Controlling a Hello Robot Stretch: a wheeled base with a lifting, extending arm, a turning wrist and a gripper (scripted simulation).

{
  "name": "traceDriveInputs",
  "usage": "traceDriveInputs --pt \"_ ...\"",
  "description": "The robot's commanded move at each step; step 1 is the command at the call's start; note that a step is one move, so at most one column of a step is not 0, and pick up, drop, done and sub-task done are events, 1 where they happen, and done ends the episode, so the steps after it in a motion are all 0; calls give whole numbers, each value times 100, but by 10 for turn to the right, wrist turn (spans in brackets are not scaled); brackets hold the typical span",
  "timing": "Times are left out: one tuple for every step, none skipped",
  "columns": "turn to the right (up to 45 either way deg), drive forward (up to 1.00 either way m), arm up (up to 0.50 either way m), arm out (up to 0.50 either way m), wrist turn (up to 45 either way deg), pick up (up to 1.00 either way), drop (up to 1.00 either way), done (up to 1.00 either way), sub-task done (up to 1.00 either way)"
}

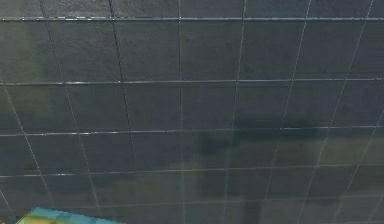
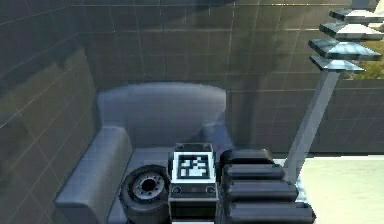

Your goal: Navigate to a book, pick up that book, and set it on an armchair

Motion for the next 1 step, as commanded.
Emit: traceDriveInputs --pt "0 0 0 48 0 0 0 0 0"
